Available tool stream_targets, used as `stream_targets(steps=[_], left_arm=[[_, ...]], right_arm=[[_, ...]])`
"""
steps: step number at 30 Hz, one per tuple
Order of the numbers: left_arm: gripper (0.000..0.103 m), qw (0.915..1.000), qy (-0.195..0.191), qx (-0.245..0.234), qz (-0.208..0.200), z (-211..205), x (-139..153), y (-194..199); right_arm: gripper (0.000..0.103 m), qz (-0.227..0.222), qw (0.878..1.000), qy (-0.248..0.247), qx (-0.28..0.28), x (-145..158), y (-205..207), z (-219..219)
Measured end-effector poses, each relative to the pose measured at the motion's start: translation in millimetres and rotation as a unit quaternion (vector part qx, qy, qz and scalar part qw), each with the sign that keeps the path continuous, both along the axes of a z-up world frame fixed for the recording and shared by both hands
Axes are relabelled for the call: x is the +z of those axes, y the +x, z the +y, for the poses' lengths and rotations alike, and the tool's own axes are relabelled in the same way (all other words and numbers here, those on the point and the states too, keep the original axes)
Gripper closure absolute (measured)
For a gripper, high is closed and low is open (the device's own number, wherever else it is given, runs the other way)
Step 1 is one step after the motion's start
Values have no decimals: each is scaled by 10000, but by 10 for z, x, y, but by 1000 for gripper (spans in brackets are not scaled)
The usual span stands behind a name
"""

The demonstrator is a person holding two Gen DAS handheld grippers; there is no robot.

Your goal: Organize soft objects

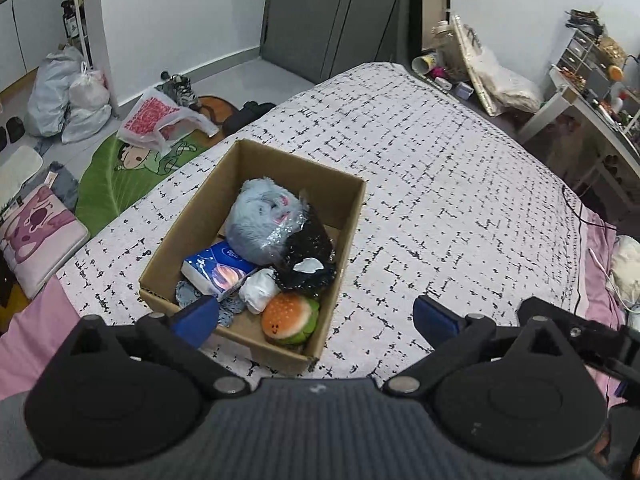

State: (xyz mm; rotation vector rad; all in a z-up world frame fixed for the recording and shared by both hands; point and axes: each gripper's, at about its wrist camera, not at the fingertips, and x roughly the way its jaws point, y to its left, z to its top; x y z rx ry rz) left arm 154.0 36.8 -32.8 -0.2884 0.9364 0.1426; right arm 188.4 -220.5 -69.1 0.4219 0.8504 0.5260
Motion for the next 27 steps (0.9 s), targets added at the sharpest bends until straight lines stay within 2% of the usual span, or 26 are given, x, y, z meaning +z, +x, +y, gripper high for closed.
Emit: stream_targets(steps=[4,12,16,27], left_arm=[[1,9999,28,-60,-103,-42,76,-100],[1,9996,76,-73,-270,-76,247,-306],[1,9990,164,-208,-349,-112,341,-398],[1,9970,273,-480,-546,-162,558,-683]], right_arm=[[1,-140,9997,-166,-88,95,-97,-149],[0,-412,9977,-512,-145,432,-323,-233],[0,-436,9947,-898,-233,560,-462,-223],[0,-550,9923,-1047,-379,901,-773,-198]])
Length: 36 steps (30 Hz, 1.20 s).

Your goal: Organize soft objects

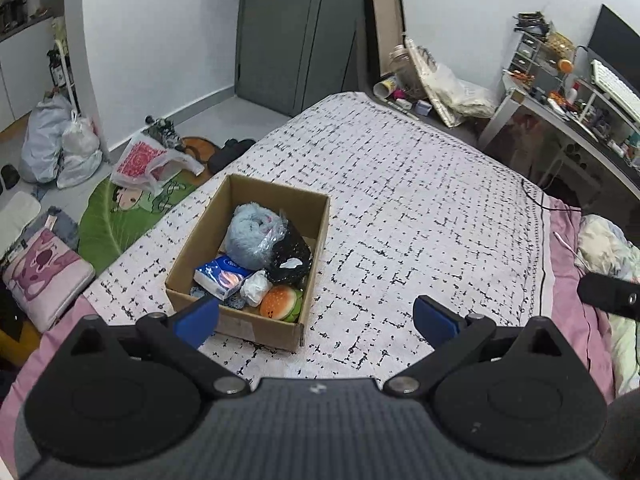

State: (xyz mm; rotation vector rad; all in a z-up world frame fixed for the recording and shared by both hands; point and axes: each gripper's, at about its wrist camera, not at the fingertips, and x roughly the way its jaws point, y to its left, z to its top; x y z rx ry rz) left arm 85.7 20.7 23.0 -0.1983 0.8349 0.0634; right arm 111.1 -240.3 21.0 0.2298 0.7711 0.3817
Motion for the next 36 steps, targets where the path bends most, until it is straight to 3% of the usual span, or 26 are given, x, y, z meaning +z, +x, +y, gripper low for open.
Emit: stream_targets(steps=[7,10,13,16,25,36], left_arm=[[1,9997,60,-206,-136,-42,154,-199],[1,9991,249,-284,-178,-84,211,-264],[1,9991,203,-284,-248,-70,261,-351],[1,9986,312,-323,-288,-88,299,-425],[1,9979,475,-276,-335,-89,401,-646],[1,9964,591,-392,-466,-197,528,-806]], right_arm=[[0,-28,9999,-45,164,82,-222,56],[0,-76,9999,-121,22,86,-315,65],[0,-115,9998,-120,-95,111,-395,60],[0,89,9998,-11,-181,77,-424,43],[0,18,9995,-236,200,99,-613,236],[0,-31,9993,-299,240,143,-781,243]])
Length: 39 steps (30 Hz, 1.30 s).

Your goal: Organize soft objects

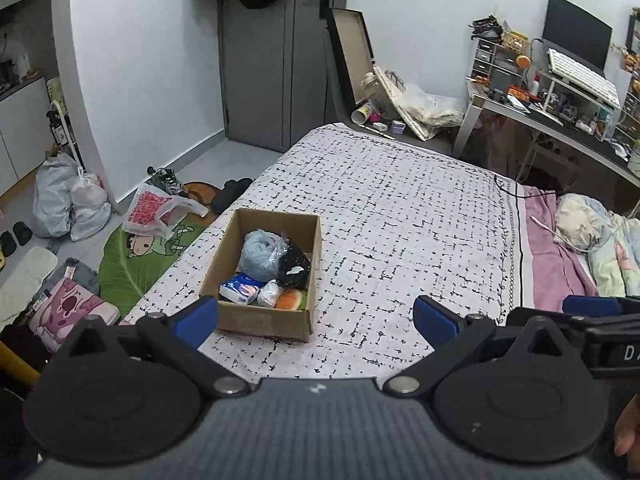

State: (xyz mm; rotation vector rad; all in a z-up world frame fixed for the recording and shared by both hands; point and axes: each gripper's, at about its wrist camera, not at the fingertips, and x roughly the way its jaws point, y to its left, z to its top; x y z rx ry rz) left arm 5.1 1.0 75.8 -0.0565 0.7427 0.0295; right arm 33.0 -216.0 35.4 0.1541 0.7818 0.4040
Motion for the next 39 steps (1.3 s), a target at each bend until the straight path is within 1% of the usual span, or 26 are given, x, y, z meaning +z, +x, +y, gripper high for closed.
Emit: stream_targets(steps=[2,7,14,20,24,39], left_arm=[[1,10000,61,-39,-26,-31,10,-34],[1,10000,-5,-16,-14,-35,-5,-80],[1,10000,26,1,-33,-36,-20,-124],[1,10000,1,3,-67,-12,-1,-158],[1,10000,-29,6,-82,3,7,-169],[1,10000,-47,6,-45,27,-2,-194]], right_arm=[[0,-4,10000,20,-4,8,-25,-5],[0,-43,10000,18,18,26,-72,-1],[0,-18,10000,28,-62,18,-74,-18],[0,-42,10000,-22,-22,23,-87,17],[0,17,10000,1,-84,8,-76,7],[0,9,10000,-17,-87,11,-85,-16]])
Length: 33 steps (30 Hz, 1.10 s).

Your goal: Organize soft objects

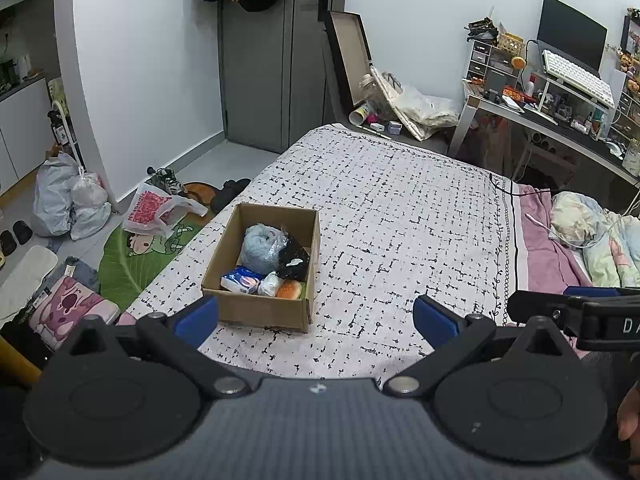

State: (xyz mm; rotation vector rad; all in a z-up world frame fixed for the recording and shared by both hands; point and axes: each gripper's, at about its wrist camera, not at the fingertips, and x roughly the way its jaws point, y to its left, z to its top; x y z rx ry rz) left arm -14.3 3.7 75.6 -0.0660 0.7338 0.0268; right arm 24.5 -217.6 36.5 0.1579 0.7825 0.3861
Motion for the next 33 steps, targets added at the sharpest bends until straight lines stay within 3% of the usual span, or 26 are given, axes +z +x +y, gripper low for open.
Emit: stream_targets(steps=[33], left_arm=[[1,10000,24,63,-10,-17,-68,5]], right_arm=[[0,20,10000,-78,12,-45,-16,0]])
